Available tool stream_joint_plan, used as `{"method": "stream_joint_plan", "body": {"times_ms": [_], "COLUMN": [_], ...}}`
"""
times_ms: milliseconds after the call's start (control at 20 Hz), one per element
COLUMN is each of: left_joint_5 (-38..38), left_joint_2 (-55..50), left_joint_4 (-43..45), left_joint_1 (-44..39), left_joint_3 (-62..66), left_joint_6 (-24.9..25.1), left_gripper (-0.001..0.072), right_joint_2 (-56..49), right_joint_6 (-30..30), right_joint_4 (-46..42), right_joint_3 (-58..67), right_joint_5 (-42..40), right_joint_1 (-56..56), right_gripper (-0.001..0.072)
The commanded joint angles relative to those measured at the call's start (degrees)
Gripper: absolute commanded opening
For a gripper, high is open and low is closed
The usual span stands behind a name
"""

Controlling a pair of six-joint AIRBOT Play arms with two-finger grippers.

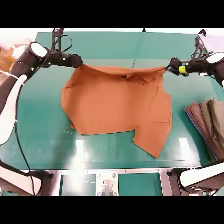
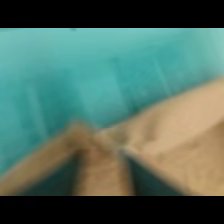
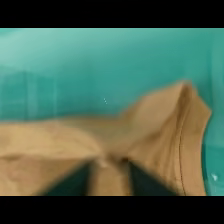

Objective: Fold the shirts.

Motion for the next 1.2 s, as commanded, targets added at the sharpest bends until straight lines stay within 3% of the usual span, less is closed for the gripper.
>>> {"method": "stream_joint_plan", "body": {"times_ms": [0, 200, 250, 300, 500, 750, 1050, 1150], "left_joint_5": [-17.9, -42.66, -45.55, -46.69, -41.13, -30.82, -28.35, -28.41], "left_joint_2": [-1.95, -1.92, -1.29, 0.28, 14.01, 28.94, 29.9, 29.9], "left_joint_4": [-0.07, 0.28, 0.28, 0.35, 6.62, 8.39, 5.66, 5.7], "left_joint_1": [4.28, 13.84, 15.28, 16.35, 19.85, 24.7, 24.7, 24.7], "left_joint_3": [7.06, 10.14, 8.39, 4.81, -19.56, -47.98, -55.19, -55.19], "left_joint_6": [-5.18, -14.69, -16.09, -16.39, -13.9, -9.07, -7.3, -7.32], "left_gripper": [0.0498, 0.0497, 0.0496, 0.0496, 0.0496, 0.0498, 0.0498, 0.0497], "right_joint_2": [-1.49, 4.11, 6.51, 9.44, 19.96, 21.64, 13.97, 12.44], "right_joint_6": [0.26, -0.39, -0.37, -0.39, 2.1, -0.59, -5.31, -8.15], "right_joint_4": [-0.15, -0.17, -0.35, -1.42, -8.96, -5.01, 2.99, 6.84], "right_joint_3": [1.29, -3.17, -6.97, -11.69, -30.03, -44.41, -45.72, -45.2], "right_joint_5": [9.42, 21.77, 22.47, 22.4, 19.98, 13.35, 10.47, 10.58], "right_joint_1": [-3.78, -11.43, -13.0, -14.64, -22.73, -25.59, -17.75, -15.34], "right_gripper": [0.0396, 0.0378, 0.0333, 0.0333, 0.0336, 0.0336, 0.0326, 0.0057]}}
